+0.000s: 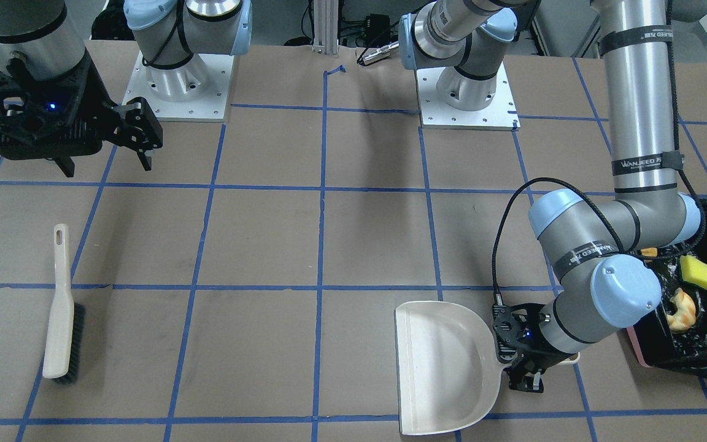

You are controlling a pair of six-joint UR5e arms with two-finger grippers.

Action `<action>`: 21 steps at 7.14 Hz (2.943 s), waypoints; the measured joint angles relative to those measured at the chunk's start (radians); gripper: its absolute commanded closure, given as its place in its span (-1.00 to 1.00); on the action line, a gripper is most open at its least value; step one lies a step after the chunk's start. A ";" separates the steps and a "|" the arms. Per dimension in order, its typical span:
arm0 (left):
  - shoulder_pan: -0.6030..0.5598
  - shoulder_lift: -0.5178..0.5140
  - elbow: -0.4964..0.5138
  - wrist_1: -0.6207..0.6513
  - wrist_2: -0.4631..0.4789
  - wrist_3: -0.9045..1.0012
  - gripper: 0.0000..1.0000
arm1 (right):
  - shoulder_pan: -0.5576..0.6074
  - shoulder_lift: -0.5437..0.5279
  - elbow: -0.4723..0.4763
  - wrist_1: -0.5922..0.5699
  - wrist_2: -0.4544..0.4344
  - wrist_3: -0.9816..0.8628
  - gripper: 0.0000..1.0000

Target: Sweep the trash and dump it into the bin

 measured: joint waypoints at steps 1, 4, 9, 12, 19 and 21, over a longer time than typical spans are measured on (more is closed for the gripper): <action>0.000 0.001 -0.009 0.001 -0.003 -0.004 -0.52 | 0.000 -0.002 0.009 -0.003 0.028 0.036 -1.00; -0.002 0.040 -0.025 -0.028 -0.014 -0.031 -0.54 | 0.002 -0.006 0.021 -0.006 0.046 0.172 -1.00; -0.061 0.293 0.007 -0.316 -0.008 -0.489 -0.93 | 0.001 -0.007 0.039 -0.007 0.046 0.171 -1.00; -0.079 0.447 0.009 -0.509 -0.002 -1.089 -1.00 | 0.002 -0.007 0.043 -0.007 0.040 0.169 -1.00; -0.099 0.647 0.006 -0.675 0.160 -1.644 -1.00 | 0.001 -0.005 0.045 -0.007 0.035 0.168 -1.00; -0.102 0.647 0.002 -0.672 0.150 -1.646 -1.00 | 0.001 -0.005 0.045 -0.008 0.035 0.168 -1.00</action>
